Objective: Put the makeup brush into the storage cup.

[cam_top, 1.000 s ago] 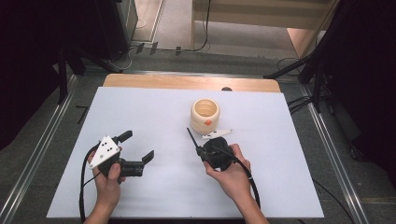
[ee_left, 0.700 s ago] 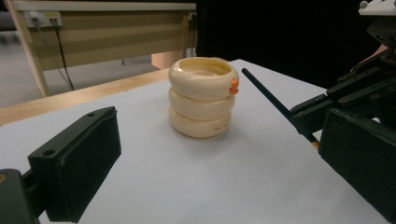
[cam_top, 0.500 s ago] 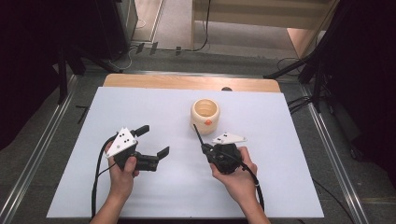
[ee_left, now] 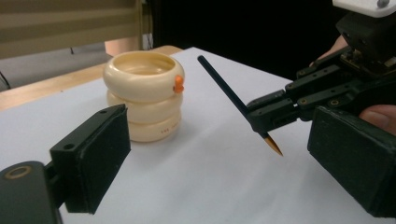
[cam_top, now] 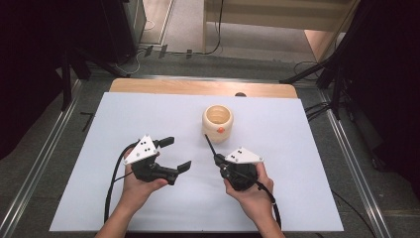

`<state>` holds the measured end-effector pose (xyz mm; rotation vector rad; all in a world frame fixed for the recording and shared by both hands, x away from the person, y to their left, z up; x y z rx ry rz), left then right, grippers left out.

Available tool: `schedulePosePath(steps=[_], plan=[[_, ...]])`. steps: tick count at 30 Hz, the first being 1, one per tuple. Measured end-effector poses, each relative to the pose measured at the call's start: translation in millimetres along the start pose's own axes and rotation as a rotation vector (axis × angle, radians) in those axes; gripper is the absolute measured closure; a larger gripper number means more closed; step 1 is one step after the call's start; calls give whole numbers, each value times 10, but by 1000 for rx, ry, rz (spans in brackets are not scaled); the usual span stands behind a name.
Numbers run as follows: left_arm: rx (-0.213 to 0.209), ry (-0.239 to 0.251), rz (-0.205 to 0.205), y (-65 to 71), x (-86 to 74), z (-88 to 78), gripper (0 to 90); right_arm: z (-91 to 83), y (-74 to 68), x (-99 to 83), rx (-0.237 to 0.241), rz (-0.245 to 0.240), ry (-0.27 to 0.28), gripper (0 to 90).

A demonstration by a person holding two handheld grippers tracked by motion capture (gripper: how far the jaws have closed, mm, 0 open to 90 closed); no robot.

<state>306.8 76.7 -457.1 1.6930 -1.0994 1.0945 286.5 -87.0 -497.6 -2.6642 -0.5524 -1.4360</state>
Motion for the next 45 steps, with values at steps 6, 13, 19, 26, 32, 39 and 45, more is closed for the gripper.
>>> schedulePosePath(steps=[6,13,19,26,32,39,45], plan=[[-25,-32,-43,-7,-52,64,143,10,-24,-32,-11,-59,33,842],[-55,-50,-57,13,-72,118,199,18,-69,-37,-20,-119,78,842],[-68,-40,-96,-3,-73,142,258,22,-128,-46,-23,-166,99,842],[-70,-41,-121,-16,-77,178,378,11,-258,-40,-1,-222,142,842],[-112,-28,-168,-13,-74,193,465,4,-348,-54,20,-257,164,842],[-144,-17,-220,-33,-80,198,556,-5,-421,-53,34,-278,187,842],[-200,-30,-232,-8,-91,207,730,-2,-432,-58,29,-284,192,843]])
Point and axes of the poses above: each handheld gripper's, and its own axes: z roughly forward along the jaws, x roughly out of its top, y roughly to its right, the point moved 8 cm from there along z, roughly forward along the jaws, and after that the axes turned 14 degrees about -x, right-handed, at the moved point
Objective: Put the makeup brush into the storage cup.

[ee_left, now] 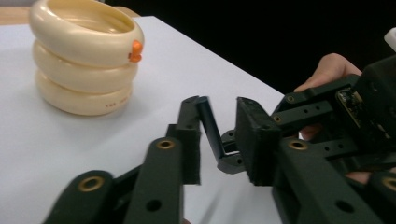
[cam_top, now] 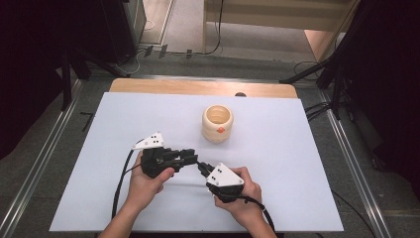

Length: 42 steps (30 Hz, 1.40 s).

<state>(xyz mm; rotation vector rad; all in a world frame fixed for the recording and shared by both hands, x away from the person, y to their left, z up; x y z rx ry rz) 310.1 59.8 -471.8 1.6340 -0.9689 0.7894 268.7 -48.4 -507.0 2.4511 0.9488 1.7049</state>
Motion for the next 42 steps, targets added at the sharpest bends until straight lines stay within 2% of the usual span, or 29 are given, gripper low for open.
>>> schedulePosePath(steps=[1,2,3,4,10,11,13,16,17,18,19,21,22,23,24,25,27,28,29,30,31,33,38,42], plan=[[-11,-6,1,7,-5,7,730,0,0,0,0,0,0,843],[-15,-6,0,11,-6,11,811,5,-1,-3,-4,-10,5,844],[-20,-11,2,13,-10,16,844,7,-2,-7,-4,-11,5,845],[-29,-19,3,18,-14,21,857,9,-3,-13,-3,-13,4,844],[-22,-26,19,23,-18,19,863,24,-12,-25,16,17,0,836],[-17,-26,31,27,-15,17,864,25,-5,-18,32,54,0,784],[9,-13,54,32,2,16,864,24,-2,-4,47,93,6,678],[30,-1,71,28,11,4,865,16,18,16,47,143,14,619],[41,4,78,26,15,-3,865,16,18,16,47,143,14,619],[61,19,101,23,30,-17,865,14,57,34,25,177,30,563],[61,19,101,23,30,-17,866,14,57,34,25,177,30,563],[80,43,129,27,54,-30,865,8,73,33,45,245,5,495],[89,53,137,28,62,-33,866,2,83,29,75,331,-23,430],[100,63,155,25,72,-41,866,2,83,29,75,331,-23,430],[111,75,164,24,82,-46,866,-1,86,22,82,359,-34,402],[114,85,174,25,91,-54,866,-5,93,16,81,411,-45,336],[126,96,189,27,99,-61,866,-10,94,14,84,429,-50,318],[127,102,194,31,104,-69,866,-19,84,18,105,483,-55,239],[129,106,201,32,109,-73,866,-19,84,18,105,483,-55,239],[136,116,223,42,122,-80,866,-26,72,27,123,508,-49,172],[136,116,223,42,122,-80,866,-29,70,28,124,525,-50,146],[141,124,241,55,135,-86,866,-32,65,33,136,542,-43,143],[140,140,261,67,150,-96,866,-12,25,12,174,657,-69,33],[148,146,278,77,155,-95,866,1,-7,-13,206,723,-80,10]])
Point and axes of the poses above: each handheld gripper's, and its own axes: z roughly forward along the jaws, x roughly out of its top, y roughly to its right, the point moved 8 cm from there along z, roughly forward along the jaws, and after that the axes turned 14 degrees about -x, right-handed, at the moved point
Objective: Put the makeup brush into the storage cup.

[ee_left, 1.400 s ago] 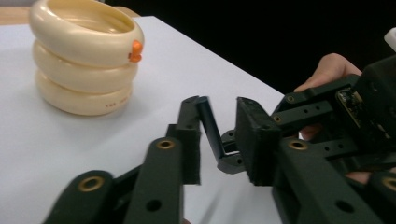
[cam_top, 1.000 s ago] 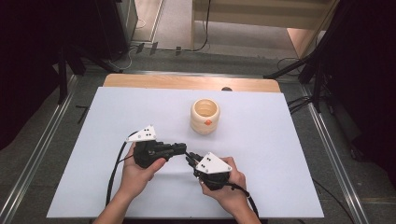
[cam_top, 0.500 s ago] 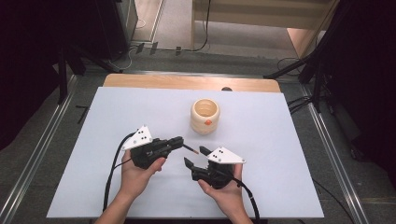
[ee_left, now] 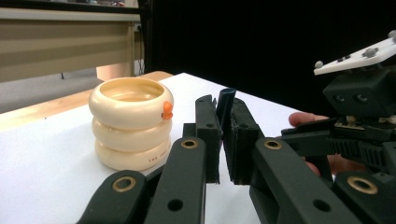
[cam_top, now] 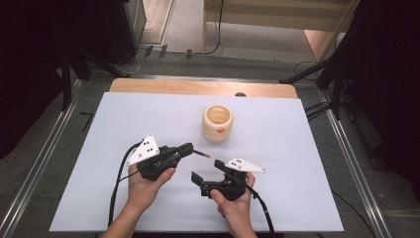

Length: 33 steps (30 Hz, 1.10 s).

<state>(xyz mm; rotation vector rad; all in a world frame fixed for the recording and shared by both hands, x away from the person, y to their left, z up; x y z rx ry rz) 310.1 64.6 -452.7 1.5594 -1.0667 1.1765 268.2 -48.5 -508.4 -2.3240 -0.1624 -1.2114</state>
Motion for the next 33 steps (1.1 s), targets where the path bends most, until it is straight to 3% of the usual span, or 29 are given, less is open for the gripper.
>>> schedulePosePath(steps=[3,7,16,24,29,30,32,33], plan=[[3,5,5,1,9,-6,866,-3,13,10,25,65,-6,12],[8,15,2,3,19,-17,866,-10,31,22,29,98,1,14],[22,41,17,3,51,-37,866,-32,45,137,-24,220,45,13],[29,74,30,11,88,-55,866,-78,58,210,-20,309,72,14],[37,91,47,29,112,-58,866,-92,16,267,6,436,85,15],[37,91,47,29,112,-58,866,-92,16,267,6,436,85,15],[39,99,48,33,118,-60,866,-91,-4,298,23,508,85,17],[42,101,50,33,120,-63,866,-91,-4,298,23,508,85,17]])
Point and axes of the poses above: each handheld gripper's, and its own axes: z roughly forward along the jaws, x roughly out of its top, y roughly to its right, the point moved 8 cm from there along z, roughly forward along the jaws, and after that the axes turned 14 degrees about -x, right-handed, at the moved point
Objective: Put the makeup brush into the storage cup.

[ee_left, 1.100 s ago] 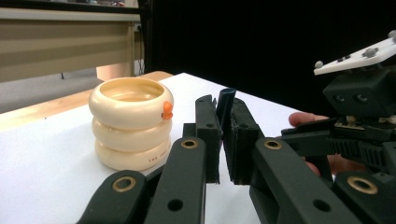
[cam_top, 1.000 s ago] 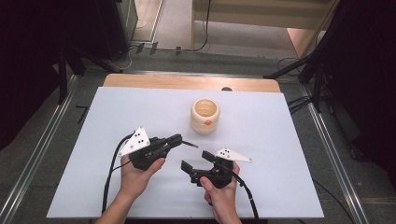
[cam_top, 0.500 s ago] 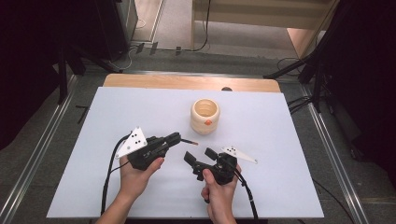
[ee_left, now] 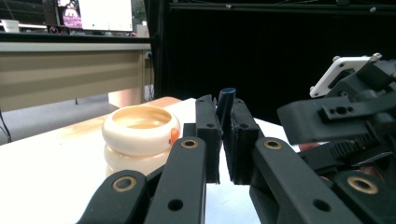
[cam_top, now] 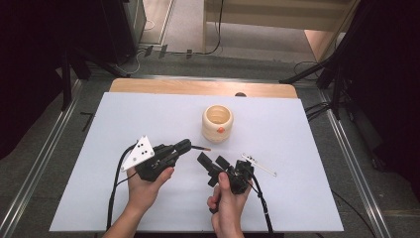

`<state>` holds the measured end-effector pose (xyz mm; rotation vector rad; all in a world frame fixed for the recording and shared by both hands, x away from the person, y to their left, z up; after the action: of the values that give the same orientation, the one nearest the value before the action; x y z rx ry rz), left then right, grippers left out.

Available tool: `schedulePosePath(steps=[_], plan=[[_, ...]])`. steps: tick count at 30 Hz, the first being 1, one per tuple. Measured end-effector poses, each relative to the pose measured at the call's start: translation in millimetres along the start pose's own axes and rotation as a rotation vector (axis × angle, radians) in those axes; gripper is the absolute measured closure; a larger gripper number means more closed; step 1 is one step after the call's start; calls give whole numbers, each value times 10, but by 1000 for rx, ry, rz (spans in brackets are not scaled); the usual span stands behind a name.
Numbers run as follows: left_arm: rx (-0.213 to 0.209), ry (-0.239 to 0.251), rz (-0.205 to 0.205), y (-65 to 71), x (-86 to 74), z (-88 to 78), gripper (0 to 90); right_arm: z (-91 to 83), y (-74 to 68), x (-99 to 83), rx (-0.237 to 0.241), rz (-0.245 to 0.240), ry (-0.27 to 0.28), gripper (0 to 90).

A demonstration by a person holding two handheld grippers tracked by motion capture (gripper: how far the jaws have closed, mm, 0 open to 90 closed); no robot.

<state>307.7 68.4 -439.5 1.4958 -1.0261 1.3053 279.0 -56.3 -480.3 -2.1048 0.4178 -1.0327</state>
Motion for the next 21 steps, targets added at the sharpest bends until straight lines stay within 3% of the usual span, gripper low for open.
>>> schedulePosePath(steps=[2,10,12,19,21], plan=[[0,8,5,4,5,-2,867,18,-22,13,2,55,-2,26],[5,31,13,17,18,-10,866,48,-36,50,8,155,-4,60],[5,33,23,30,16,-2,866,64,-49,70,31,212,-17,71],[5,39,35,56,10,13,866,76,-68,96,62,291,-37,72],[7,40,39,60,7,17,866,93,-82,88,74,337,-61,76]])
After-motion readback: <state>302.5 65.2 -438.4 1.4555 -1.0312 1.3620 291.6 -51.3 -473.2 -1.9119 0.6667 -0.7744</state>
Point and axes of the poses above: each handheld gripper's, and its own axes: z roughly forward along the jaws, x roughly out of its top, y roughly to its right, the point moved 8 cm from there along z, roughly forward along the jaws, and after that the axes turned 14 degrees about -x, right-handed, at the moved point
